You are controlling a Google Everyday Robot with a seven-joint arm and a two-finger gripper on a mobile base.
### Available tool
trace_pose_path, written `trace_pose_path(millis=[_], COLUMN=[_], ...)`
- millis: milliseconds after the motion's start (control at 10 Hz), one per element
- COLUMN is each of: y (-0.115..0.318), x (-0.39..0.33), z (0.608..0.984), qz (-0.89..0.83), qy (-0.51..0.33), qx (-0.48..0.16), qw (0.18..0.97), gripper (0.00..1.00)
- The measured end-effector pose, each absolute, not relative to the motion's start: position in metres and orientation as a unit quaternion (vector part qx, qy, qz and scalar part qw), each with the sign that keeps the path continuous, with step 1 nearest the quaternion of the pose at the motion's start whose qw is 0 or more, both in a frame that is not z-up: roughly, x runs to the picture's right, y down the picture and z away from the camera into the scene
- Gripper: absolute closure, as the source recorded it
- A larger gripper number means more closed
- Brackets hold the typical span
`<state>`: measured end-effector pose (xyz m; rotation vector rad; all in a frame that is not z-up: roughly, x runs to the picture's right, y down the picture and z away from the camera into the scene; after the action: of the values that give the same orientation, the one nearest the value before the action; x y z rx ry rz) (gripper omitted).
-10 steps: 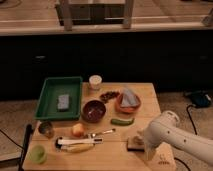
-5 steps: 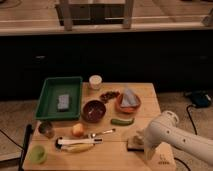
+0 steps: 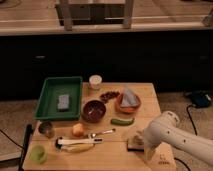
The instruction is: Place eraser in purple bowl
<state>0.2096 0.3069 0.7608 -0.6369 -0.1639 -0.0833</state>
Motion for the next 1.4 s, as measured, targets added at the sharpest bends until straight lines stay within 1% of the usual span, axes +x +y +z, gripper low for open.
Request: trace_pose_path(millis=[1300,1400], y=[0.3078,0.308], x=[0.2108,0.2107], z=[0.7648,0.7649], qz=[-0.031,-0.031], qy=[-0.08,-0.08], qx=[-0.307,-0.307], qw=[0.948,0.948], gripper=[0.2,0.22])
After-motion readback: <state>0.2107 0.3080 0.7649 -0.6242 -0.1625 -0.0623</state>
